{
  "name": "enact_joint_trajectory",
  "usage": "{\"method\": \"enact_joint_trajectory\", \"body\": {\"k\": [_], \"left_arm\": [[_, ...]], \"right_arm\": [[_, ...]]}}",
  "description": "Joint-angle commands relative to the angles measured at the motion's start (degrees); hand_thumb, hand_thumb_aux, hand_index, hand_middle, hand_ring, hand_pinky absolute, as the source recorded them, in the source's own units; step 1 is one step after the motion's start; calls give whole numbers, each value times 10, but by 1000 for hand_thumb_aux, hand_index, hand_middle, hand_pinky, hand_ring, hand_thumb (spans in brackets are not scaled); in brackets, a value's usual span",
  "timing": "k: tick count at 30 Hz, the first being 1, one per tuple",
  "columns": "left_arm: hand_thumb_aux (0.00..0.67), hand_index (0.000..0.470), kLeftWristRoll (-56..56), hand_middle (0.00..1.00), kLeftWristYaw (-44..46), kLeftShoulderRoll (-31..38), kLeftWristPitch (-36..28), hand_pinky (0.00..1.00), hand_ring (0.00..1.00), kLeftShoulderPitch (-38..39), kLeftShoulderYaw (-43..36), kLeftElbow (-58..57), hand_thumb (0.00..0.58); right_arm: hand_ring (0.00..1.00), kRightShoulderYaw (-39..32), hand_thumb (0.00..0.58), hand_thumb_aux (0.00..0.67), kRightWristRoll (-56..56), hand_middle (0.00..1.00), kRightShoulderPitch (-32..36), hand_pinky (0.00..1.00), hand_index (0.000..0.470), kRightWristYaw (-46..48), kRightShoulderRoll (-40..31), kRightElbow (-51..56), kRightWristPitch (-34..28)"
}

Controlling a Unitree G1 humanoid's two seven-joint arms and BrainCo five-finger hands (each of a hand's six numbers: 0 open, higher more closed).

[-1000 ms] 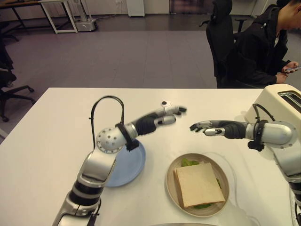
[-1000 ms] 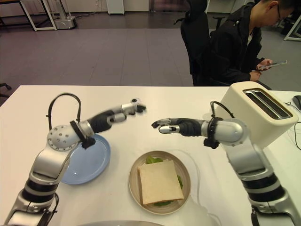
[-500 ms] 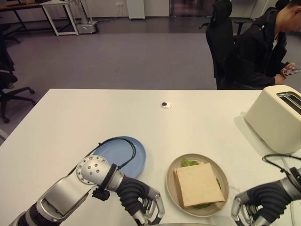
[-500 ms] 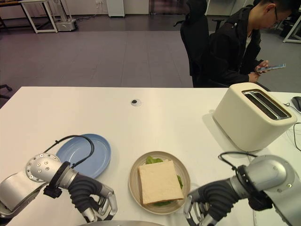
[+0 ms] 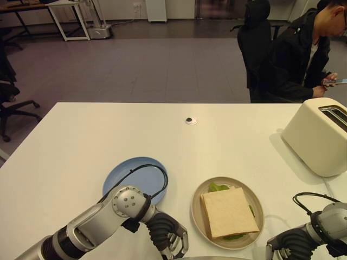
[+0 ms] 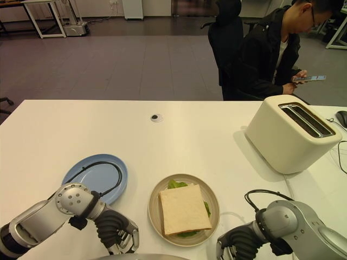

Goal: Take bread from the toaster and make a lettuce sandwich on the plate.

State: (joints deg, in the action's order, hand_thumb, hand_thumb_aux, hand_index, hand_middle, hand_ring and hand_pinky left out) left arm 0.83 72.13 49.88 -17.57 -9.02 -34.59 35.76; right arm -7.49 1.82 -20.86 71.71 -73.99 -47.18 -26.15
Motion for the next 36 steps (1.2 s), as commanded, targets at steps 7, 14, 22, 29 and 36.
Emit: {"method": "enact_joint_trajectory", "body": {"k": [7,14,22,29,36], "left_arm": [[670,470,-41,1000,4,-42,21,1000,1000,-34,-40,-56,580],[670,470,-63,1000,-7,-88,25,1000,1000,-47,-63,-109,580],[670,470,-86,1000,-41,-144,52,1000,1000,-63,-69,-183,580],[670,470,-99,1000,-83,-186,96,1000,1000,-102,-46,-297,580],[670,470,-124,1000,-140,-258,160,1000,1000,-201,-23,-515,580]], "right_arm": [[1000,-114,580,670,-73,1000,106,1000,470,-15,42,40,-11],[1000,-171,580,670,-110,1000,161,1000,470,-13,79,83,-10],[1000,-186,580,670,-122,1000,198,1000,470,-15,109,122,-8],[1000,-190,580,670,-136,1000,260,1000,470,-38,160,207,-6],[1000,-207,580,670,-167,1000,387,1000,470,-85,255,394,7]]}}
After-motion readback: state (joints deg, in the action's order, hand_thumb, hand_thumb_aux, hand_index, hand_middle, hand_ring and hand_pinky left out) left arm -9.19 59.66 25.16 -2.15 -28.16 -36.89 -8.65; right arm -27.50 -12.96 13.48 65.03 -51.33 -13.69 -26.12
